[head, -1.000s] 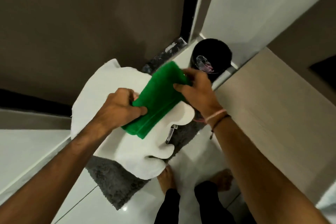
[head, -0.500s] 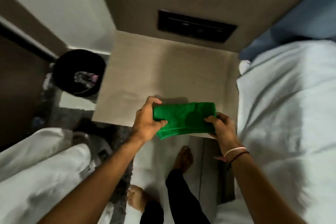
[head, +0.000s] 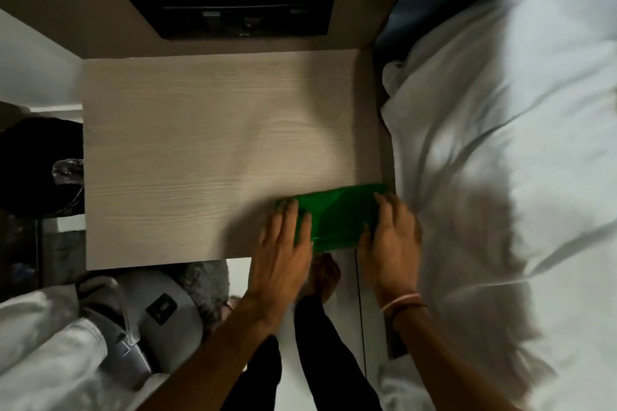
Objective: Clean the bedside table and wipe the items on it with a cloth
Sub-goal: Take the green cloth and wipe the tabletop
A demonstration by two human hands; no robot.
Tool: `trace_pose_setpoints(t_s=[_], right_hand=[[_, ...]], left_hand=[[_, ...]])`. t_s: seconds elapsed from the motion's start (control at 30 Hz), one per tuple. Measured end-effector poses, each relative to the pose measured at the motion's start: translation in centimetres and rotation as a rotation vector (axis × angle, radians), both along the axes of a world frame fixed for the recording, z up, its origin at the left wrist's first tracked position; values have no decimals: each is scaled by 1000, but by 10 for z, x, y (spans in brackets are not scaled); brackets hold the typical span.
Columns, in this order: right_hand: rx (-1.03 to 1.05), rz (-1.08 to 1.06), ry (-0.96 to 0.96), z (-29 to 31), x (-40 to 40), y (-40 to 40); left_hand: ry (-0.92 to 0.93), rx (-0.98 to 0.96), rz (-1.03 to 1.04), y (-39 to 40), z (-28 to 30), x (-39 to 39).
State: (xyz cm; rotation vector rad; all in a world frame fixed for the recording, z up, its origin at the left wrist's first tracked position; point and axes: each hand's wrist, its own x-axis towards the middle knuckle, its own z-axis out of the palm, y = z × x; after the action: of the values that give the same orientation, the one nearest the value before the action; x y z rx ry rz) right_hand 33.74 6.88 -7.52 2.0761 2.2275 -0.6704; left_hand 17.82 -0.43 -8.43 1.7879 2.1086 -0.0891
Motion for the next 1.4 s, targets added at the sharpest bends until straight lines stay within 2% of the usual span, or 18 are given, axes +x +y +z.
trace_pose_setpoints(t_s=[0.03, 0.17, 0.33, 0.57, 0.83, 1.0, 1.4], right_hand=[[32, 61, -19, -1, -6, -9], [-136, 169, -110, -25, -16, -26], [-59, 211, -96, -36, -26, -3], [58, 191, -22, -44, -87, 100], [123, 282, -65, -42, -141, 203], [144, 267, -44, -41, -155, 202], [31, 596, 30, -50, -238, 157]], left_hand=[[2, -24, -33, -7, -5, 4], [-29, -63, -63, -24, -23, 2], [-11, -46, -109, 3, -33, -27], [5, 44, -136, 108, -35, -95], [91, 6, -159, 200, -32, -166], [143, -3, -228, 201, -28, -186], [87, -1, -127, 129, -31, -296]])
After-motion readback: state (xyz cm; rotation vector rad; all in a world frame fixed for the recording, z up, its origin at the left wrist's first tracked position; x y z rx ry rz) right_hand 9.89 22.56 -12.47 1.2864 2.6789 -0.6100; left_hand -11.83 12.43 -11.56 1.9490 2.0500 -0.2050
